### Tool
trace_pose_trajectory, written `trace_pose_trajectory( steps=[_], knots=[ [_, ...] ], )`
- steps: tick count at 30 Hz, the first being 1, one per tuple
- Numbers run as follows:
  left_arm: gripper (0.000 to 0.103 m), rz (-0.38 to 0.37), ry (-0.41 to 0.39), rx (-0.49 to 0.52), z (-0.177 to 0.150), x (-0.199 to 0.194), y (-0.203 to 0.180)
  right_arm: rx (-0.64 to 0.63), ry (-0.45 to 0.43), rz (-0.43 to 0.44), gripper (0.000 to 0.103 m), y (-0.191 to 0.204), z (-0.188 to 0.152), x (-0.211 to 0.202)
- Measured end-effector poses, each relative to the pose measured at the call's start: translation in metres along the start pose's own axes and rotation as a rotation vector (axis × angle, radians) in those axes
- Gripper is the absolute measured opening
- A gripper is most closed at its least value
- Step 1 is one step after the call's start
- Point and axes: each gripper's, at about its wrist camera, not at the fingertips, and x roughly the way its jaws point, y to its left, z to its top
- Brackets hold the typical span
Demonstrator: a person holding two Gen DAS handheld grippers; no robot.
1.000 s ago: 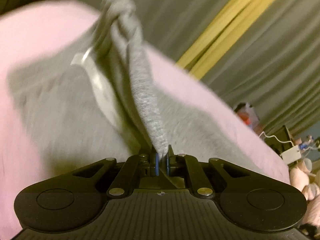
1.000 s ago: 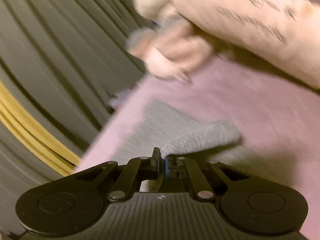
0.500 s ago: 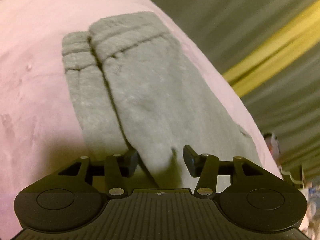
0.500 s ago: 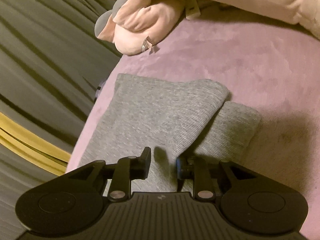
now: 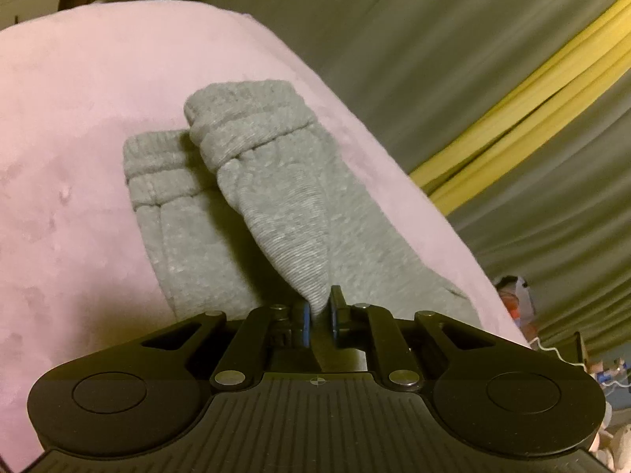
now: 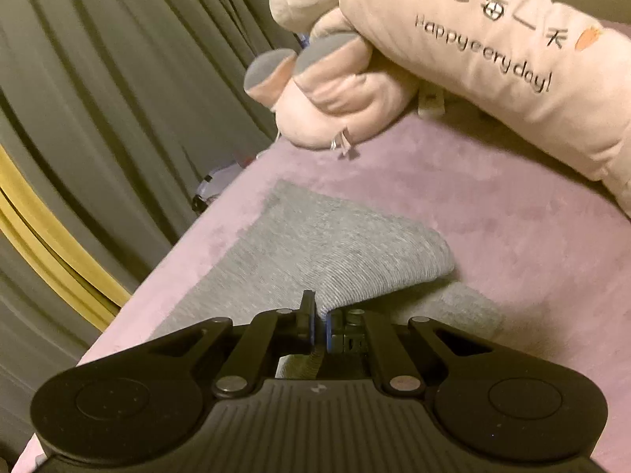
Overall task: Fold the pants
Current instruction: 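Open both grippers to release the stacked legs, then grasp the stacked leg cuffs with the right gripper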
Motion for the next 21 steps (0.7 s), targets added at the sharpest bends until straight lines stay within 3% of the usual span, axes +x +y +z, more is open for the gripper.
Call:
trace_pose_trajectory(
  steps=[11, 13, 15, 17, 20, 21],
  knots=[
    [0.012, 0.051, 0.056, -0.033, -0.009, 0.012, 0.009, 0.000, 0.046, -0.049, 0.005, -0.022, -0.011, 0.003],
    [0.019, 0.093, 0.055, -0.014, -0.010, 0.013, 0.005, -0.019, 0.048, -0.055, 0.008, -0.025, -0.012, 0.006],
    [0.029, 0.172, 0.017, 0.038, -0.010, 0.006, -0.002, -0.042, 0.029, -0.151, 0.019, -0.030, -0.009, 0.002],
    [0.033, 0.239, -0.046, 0.113, -0.011, -0.007, -0.010, -0.021, -0.009, -0.192, 0.026, -0.042, -0.004, -0.008],
    [0.047, 0.280, -0.146, 0.252, -0.014, -0.024, -0.035, 0.054, -0.024, -0.142, 0.026, -0.061, 0.004, -0.021],
    [0.058, 0.270, -0.164, 0.284, -0.016, -0.026, -0.045, 0.088, -0.028, -0.110, 0.026, -0.066, 0.005, -0.024]
  ],
)
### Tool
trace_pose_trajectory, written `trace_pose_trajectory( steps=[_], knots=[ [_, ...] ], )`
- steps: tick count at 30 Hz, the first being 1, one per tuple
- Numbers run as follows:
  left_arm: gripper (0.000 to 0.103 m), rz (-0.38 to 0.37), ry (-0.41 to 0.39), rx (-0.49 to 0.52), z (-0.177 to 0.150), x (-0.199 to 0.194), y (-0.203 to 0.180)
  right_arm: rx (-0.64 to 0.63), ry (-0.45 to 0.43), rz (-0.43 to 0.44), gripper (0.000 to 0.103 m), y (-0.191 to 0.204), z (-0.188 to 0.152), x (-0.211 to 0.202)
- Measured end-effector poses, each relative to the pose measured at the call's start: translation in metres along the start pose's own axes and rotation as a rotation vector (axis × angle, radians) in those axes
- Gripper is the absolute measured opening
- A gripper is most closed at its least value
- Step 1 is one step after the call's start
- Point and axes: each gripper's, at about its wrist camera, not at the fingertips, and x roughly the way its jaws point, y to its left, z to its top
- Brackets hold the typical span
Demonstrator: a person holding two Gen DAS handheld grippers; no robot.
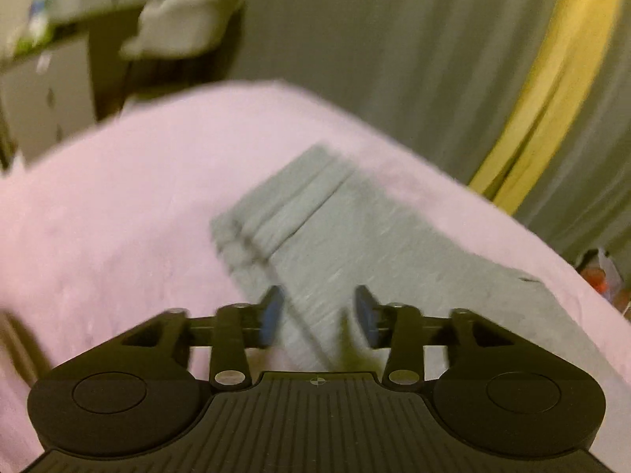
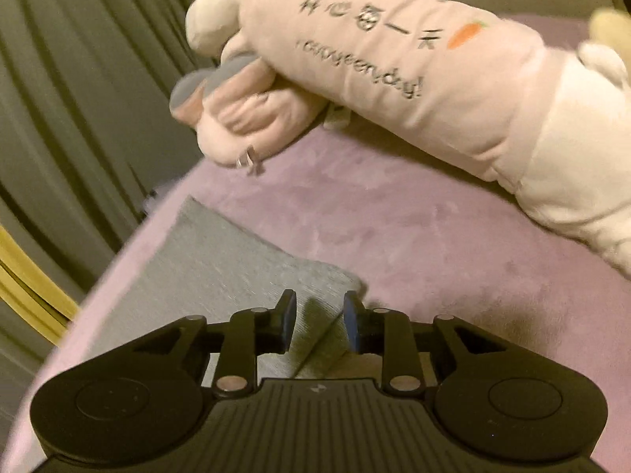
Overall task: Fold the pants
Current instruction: 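Grasp the stacked leg cuffs with the right gripper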
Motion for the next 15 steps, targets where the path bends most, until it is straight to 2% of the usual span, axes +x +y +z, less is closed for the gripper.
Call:
trace_pose_trajectory(
  steps=[1, 3, 6, 9, 11, 12, 13, 15],
  knots=[
    [0.071, -0.018, -0.013, 0.021, 0.000, -0.004, -0.011, 0.035, 0.001, 0.032, 0.026, -0.003, 0.000, -0.002],
    [0.081, -0.084, -0.012, 0.043, -0.003, -0.005, -0.035, 0.088, 0.014, 0.095, 0.025, -0.004, -0.003, -0.001],
    [0.083, -0.188, 0.055, 0.079, -0.021, 0.004, -0.077, 0.100, 0.073, 0.210, 0.016, 0.008, -0.012, 0.009],
    [0.087, -0.244, 0.140, 0.149, -0.048, 0.023, -0.115, 0.071, 0.135, 0.219, 0.016, 0.018, -0.022, 0.023],
    [0.087, -0.221, 0.197, 0.212, -0.066, 0.040, -0.133, 0.066, 0.204, 0.158, 0.013, 0.014, -0.029, 0.039],
    [0.087, -0.196, 0.238, 0.252, -0.072, 0.049, -0.140, 0.088, 0.222, 0.156, 0.011, 0.009, -0.032, 0.044],
    [0.087, -0.174, 0.277, 0.290, -0.076, 0.057, -0.145, 0.132, 0.214, 0.177, 0.010, 0.002, -0.031, 0.042],
    [0.088, -0.146, 0.293, 0.313, -0.076, 0.065, -0.146, 0.115, 0.184, 0.124, 0.010, -0.002, -0.029, 0.036]
  ],
)
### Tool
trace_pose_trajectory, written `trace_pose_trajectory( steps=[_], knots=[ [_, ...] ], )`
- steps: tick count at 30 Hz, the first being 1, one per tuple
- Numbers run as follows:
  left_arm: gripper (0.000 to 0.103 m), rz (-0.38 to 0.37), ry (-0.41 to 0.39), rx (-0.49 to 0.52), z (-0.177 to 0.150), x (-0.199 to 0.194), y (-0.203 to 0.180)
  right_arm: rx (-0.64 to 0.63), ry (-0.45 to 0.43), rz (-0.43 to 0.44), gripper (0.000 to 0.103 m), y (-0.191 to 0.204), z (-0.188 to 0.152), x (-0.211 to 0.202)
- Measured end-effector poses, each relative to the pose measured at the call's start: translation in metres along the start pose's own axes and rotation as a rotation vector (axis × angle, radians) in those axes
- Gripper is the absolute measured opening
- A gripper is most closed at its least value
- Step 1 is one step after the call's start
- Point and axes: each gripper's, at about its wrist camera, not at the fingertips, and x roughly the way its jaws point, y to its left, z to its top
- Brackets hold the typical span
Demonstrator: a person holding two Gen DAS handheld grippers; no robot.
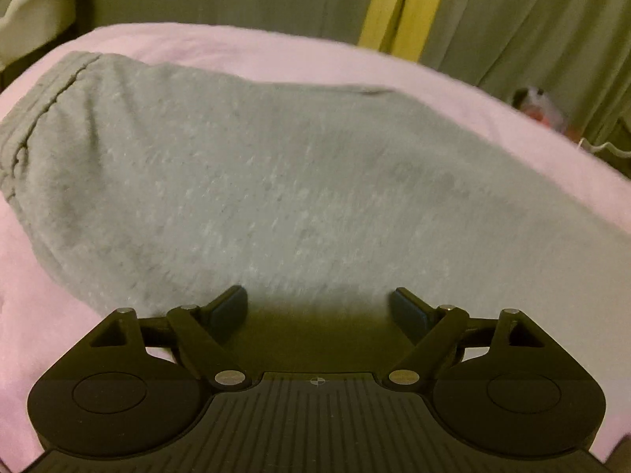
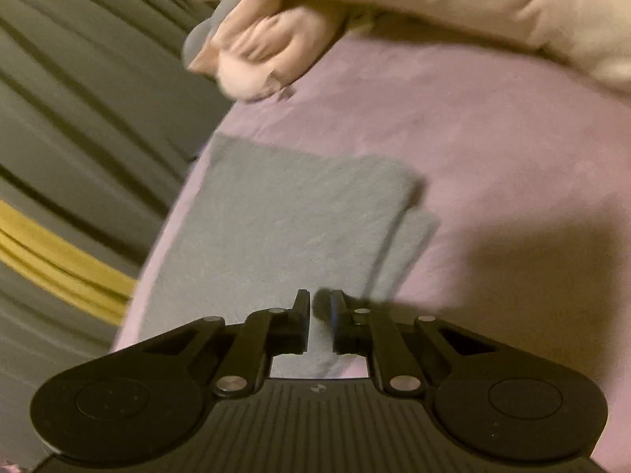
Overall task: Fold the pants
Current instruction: 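Grasp the stacked leg cuffs with the right gripper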
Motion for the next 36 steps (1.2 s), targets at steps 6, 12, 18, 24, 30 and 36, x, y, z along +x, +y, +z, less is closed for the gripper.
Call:
trace_pose_trajectory(
  steps=[6, 12, 18, 24, 30, 36],
  knots=[
    [0.097, 0.016, -0.014, -0.028, 0.001, 0.014, 0.004, 0.145, -0.049, -0.046, 0.012, -0.031, -0.003, -0.015],
    [0.100, 0.022, -0.008, -0.002, -0.001, 0.015, -0.002, 0.297, -0.038, 0.074, 0.013, -0.059, -0.006, -0.013],
    [0.101, 0.006, -0.010, -0.019, -0.005, 0.011, 0.001, 0.399, -0.068, 0.129, 0.014, -0.076, -0.014, -0.023],
    [0.101, 0.003, -0.008, -0.019, -0.006, 0.008, 0.002, 0.310, -0.139, 0.102, 0.062, -0.061, -0.008, -0.031],
    [0.102, 0.003, -0.006, -0.016, -0.006, 0.010, 0.002, 0.313, -0.130, 0.111, 0.064, -0.060, -0.002, -0.023],
    [0.103, 0.015, -0.003, -0.009, -0.005, 0.012, -0.001, 0.343, -0.117, 0.190, 0.064, -0.057, 0.003, 0.001]
  ],
)
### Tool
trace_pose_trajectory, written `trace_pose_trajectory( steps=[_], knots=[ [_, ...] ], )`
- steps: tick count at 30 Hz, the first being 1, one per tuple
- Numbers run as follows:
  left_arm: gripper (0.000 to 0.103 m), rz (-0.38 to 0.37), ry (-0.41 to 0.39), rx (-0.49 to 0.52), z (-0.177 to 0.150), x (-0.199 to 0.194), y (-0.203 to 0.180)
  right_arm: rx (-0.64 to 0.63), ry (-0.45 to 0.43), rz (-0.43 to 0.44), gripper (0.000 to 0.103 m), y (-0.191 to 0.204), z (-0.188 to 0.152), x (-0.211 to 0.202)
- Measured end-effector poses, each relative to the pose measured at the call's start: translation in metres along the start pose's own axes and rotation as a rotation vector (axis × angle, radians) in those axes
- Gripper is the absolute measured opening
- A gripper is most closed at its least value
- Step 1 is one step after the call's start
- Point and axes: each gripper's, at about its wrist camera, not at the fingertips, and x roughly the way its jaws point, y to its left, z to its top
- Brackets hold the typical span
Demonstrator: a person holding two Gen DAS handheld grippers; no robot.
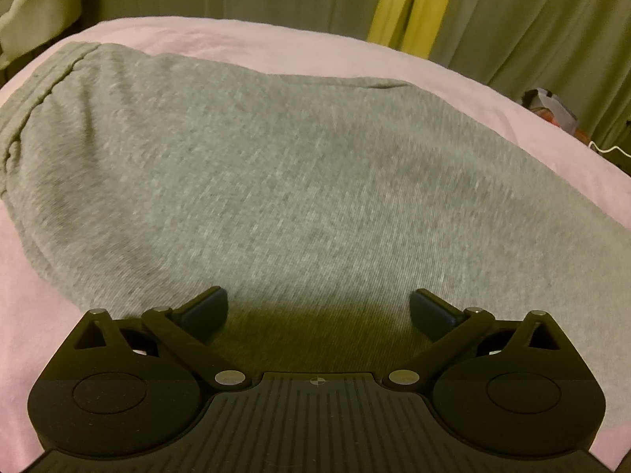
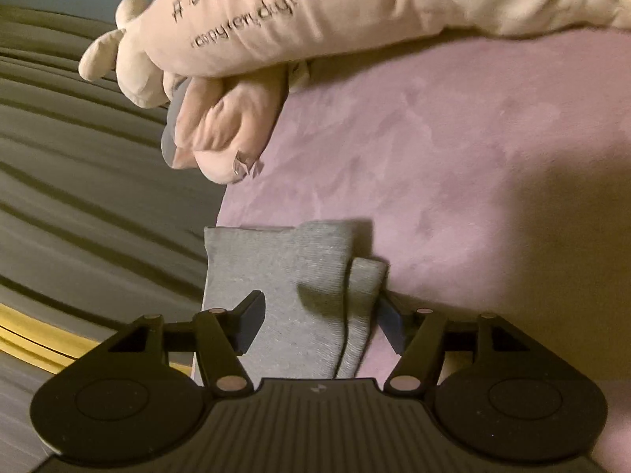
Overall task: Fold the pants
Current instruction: 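Grasp the stacked leg cuffs with the right gripper, then lift the cuffs and carry them toward the waistband, then open the right gripper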
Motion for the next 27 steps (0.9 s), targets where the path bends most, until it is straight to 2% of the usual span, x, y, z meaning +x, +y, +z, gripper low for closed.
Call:
trace_pose_trajectory(
  steps=[3, 5, 6, 11, 15, 16, 18, 21, 25, 27],
  knots=[
    [0.103, 0.004, 0.001, 0.003, 0.000, 0.000, -0.001, -0.022, -0.014, -0.010, 0.058, 0.006, 0.002, 0.005],
    [0.103, 0.003, 0.002, 0.002, 0.000, 0.001, -0.001, -0.038, -0.010, -0.049, 0.018, 0.009, 0.002, 0.009],
    [0.103, 0.004, 0.002, 0.002, 0.000, 0.001, -0.001, -0.033, 0.007, -0.042, 0.014, 0.007, 0.002, 0.012],
    [0.103, 0.003, 0.002, 0.003, 0.001, 0.002, -0.001, -0.003, 0.019, -0.011, 0.021, 0.002, 0.005, 0.016],
    [0.103, 0.003, 0.002, 0.003, 0.000, 0.002, -0.001, -0.052, 0.019, -0.019, 0.025, 0.008, 0.005, 0.020],
    [0.103, 0.003, 0.002, 0.002, 0.000, 0.002, -0.001, -0.072, 0.016, -0.026, 0.024, 0.010, 0.004, 0.020],
    [0.103, 0.002, 0.002, 0.003, 0.001, 0.003, -0.001, -0.105, 0.015, -0.056, 0.013, 0.014, 0.004, 0.020],
    [0.103, 0.002, 0.002, 0.003, 0.001, 0.003, -0.001, -0.145, 0.017, -0.084, 0.013, 0.022, 0.004, 0.019],
    [0.103, -0.002, -0.003, -0.001, 0.001, 0.003, 0.000, -0.350, -0.019, -0.107, 0.012, 0.062, -0.007, 0.008],
    [0.103, -0.008, -0.006, -0.009, 0.001, 0.003, 0.002, -0.483, -0.040, -0.082, 0.011, 0.095, -0.018, -0.002]
  ],
)
